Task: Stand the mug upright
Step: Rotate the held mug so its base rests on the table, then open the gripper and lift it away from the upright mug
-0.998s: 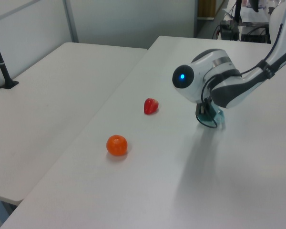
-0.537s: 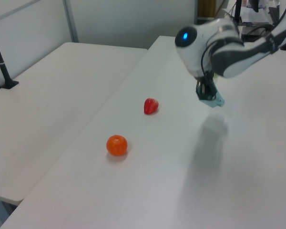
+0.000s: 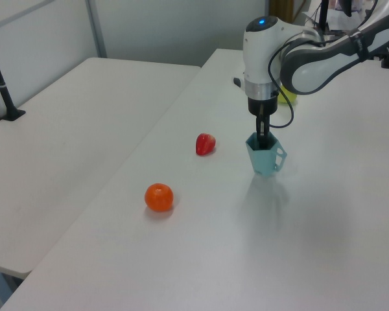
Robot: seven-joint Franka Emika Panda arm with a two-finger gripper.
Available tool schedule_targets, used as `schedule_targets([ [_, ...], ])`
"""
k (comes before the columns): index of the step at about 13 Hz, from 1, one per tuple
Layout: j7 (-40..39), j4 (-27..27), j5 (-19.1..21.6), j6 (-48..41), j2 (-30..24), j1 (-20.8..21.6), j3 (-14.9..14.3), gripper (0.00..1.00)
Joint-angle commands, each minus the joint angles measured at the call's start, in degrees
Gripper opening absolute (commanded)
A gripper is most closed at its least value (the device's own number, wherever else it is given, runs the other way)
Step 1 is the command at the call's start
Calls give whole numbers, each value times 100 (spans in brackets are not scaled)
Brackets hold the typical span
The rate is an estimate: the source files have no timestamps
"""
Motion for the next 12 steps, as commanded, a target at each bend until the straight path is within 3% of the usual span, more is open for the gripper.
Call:
schedule_targets([
  [1,-796,-137,322,131,-62,-96,-11,34],
  [2,-744,-120,305,0,-80,-96,-20,99],
  [8,-506,407,243,-1467,-694,-210,-72,100],
  [10,-497,434,339,-1548,-1036,-420,-81,100],
  [12,-288,443,690,-1767,-1458,-606,-133,100],
])
